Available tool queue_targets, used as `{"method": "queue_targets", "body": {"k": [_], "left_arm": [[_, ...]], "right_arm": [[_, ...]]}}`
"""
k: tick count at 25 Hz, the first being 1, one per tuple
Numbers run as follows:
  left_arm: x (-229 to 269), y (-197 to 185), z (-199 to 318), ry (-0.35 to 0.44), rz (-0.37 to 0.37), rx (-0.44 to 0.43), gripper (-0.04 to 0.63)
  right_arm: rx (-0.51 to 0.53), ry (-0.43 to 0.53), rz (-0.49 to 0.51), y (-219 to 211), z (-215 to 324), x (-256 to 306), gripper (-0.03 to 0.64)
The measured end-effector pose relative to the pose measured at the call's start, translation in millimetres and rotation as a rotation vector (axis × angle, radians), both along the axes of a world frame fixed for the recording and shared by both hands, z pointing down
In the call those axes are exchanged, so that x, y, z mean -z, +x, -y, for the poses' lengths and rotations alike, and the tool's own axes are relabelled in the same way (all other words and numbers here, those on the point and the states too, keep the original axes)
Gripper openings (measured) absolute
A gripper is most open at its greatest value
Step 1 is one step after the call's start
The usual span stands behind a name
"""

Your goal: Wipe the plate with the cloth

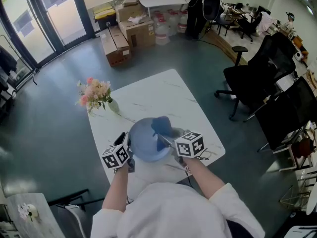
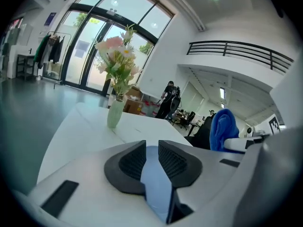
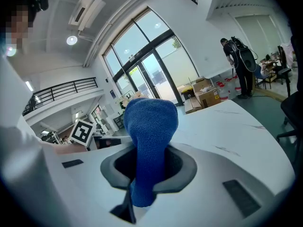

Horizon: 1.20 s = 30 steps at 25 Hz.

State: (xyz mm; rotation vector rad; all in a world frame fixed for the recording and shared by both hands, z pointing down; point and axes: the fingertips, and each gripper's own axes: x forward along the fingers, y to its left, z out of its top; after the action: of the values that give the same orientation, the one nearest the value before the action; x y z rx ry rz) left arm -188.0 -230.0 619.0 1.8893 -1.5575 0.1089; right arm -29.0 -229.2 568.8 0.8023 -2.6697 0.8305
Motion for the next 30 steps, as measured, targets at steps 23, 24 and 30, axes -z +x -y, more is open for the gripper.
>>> {"method": "queue_targets", "body": {"k": [23,24,30], "left_arm": [[80.9,17.3,-59.2,0.254,0.143,-0.118,0.044],[83.1,17.8,-63.4,0.261,0.145,-0.120,0.044],[86.4,17.2,-86.0,0.275,0.147,-0.123,0.044]], "right_arm": [[-0.086,0.057,-0.027,7.1,-52.9,1.4,0.084],[-0.093,0.059,-0.028,8.1,-56.1,0.7,0.084],[-0.127,0.110,-0.066,11.4,-72.6,-0.4,0.084]]}}
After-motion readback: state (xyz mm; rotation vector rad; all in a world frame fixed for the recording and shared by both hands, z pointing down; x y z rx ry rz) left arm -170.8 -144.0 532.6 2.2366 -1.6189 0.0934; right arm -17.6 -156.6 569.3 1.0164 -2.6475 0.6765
